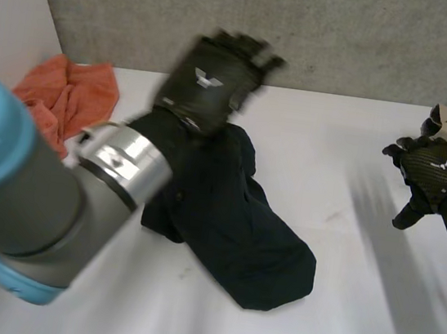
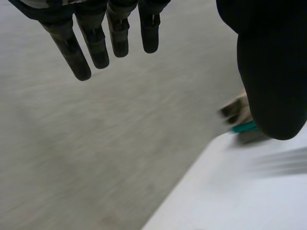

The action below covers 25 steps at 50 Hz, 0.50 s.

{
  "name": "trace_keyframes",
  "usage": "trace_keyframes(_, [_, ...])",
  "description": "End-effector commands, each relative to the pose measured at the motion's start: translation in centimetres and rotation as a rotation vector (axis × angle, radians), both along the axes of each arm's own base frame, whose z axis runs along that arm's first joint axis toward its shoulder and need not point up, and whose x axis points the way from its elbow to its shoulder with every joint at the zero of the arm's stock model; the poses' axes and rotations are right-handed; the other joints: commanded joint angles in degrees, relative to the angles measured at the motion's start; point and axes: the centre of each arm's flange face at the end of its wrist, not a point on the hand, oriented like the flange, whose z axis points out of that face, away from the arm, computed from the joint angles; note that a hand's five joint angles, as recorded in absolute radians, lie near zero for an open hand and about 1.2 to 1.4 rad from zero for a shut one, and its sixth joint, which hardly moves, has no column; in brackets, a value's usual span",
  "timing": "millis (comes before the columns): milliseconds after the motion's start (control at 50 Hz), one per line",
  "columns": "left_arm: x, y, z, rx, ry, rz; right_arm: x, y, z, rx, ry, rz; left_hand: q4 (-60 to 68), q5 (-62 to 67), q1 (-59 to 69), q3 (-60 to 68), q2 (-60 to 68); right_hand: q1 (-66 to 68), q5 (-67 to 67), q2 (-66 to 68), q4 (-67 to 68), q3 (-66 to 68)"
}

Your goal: Fold the laundry.

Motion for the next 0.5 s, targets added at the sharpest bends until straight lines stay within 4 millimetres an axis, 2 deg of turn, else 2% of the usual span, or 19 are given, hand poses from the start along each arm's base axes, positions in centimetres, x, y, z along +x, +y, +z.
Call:
trace_keyframes(20, [4.2,-2.8,-0.7,0.072,-0.011,0.272,1.0,1.4,2.0,0.037,0.003,0.046,-0.06,0.5,0.11,-0.56,-0.07,-1.21,-3.24,-2.72,-3.42,-1.93])
trace_keyframes(120, [3.4,-3.8,-4.5,0.165,-0.109,0.236,2.1,2.1,1.8,0.056,0.014,0.077,0.44,1.01,0.61,-0.06,0.44,-1.21,-3.24,-2.72,-3.42,-1.93])
trace_keyframes(200, [2.3,-4.5,-6.4,0.163,-0.171,0.168,3.1,2.8,0.9,0.081,0.035,0.11,0.44,1.01,0.61,-0.06,0.44,-1.21,-3.24,-2.72,-3.42,-1.93])
trace_keyframes(260, [1.7,-5.3,-7.5,0.164,-0.199,0.142,3.9,3.4,-0.3,0.116,0.047,0.144,0.44,1.01,0.61,-0.06,0.44,-1.21,-3.24,-2.72,-3.42,-1.93])
trace_keyframes(460, [-1.1,-8.0,-10.3,0.168,-0.219,0.071,3.8,3.2,-2.4,0.16,0.07,0.116,6.83,7.39,7.0,6.33,6.82,-1.21,-3.24,-2.72,-3.42,-1.93])
trace_keyframes(480, [-1.3,-8.1,-10.5,0.167,-0.221,0.065,3.8,3.1,-2.4,0.157,0.071,0.111,8.67,9.23,8.84,8.17,8.66,-1.21,-3.24,-2.72,-3.42,-1.93])
trace_keyframes(500, [-1.5,-8.3,-11.1,0.173,-0.226,0.052,3.8,2.9,-2.5,0.151,0.072,0.105,16.01,16.58,16.18,15.51,16.01,-1.21,-3.24,-2.72,-3.42,-1.93])
